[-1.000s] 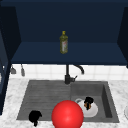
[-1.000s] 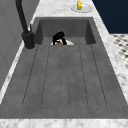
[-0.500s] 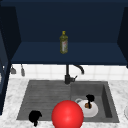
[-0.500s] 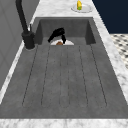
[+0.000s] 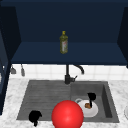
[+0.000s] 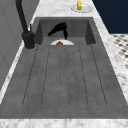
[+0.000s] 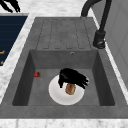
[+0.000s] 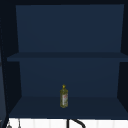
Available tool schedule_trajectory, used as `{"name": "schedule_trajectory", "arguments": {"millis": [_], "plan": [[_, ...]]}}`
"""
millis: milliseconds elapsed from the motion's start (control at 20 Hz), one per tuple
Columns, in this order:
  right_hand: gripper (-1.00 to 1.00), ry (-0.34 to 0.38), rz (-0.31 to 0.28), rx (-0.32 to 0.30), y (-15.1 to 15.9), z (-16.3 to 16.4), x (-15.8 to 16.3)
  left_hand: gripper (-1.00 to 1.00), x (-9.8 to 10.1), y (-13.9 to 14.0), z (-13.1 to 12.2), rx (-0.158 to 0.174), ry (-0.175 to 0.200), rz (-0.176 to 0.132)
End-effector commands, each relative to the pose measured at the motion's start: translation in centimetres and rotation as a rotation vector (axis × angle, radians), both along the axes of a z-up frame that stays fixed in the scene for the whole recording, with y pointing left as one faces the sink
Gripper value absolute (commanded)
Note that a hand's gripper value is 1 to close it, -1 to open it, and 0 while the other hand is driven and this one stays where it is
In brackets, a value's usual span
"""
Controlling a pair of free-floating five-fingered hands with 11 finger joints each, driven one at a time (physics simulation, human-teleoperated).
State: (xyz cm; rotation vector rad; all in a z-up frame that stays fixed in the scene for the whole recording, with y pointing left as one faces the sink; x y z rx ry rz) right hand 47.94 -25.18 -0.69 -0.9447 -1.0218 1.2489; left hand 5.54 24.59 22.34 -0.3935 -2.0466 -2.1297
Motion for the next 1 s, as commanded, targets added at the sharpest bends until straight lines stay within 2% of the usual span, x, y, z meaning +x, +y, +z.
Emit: {"name": "schedule_trajectory", "arguments": {"millis": [0, 150, 300, 350, 450, 550, 600, 750, 950], "plan": [[-1.0, -0.006, 0.006, 0.001, -0.8, 1.7, -1.0, 0.0, 0.0, 0.0, 0.0, 0.0, 0.0, 0.0], [-1.0, -0.002, 0.01, -0.001, -1.1, 2.8, -1.8, 0.0, 0.0, 0.0, 0.0, 0.0, 0.0, 0.0], [-1.0, -0.035, 0.001, -0.007, -1.3, 3.4, -1.5, 0.0, 0.0, 0.0, 0.0, 0.0, 0.0, 0.0], [-1.0, 0.003, 0.001, -0.006, -1.2, 2.7, -1.2, 0.0, 0.0, 0.0, 0.0, 0.0, 0.0, 0.0], [-1.0, -0.009, 0.0, -0.008, -1.3, 2.9, -1.5, 0.0, 0.0, 0.0, 0.0, 0.0, 0.0, 0.0], [-1.0, -0.05, -0.015, -0.007, -2.4, 4.0, -2.4, 0.0, 0.0, 0.0, 0.0, 0.0, 0.0, 0.0], [-1.0, -0.063, 0.0, -0.01, -2.2, 4.6, -2.0, 0.0, 0.0, 0.0, 0.0, 0.0, 0.0, 0.0], [-1.0, -0.069, 0.008, -0.021, -3.1, 6.3, -2.6, 0.0, 0.0, 0.0, 0.0, 0.0, 0.0, 0.0], [-1.0, -0.041, 0.022, -0.004, -4.2, 8.8, -2.8, 0.0, 0.0, 0.0, 0.0, 0.0, 0.0, 0.0]]}}
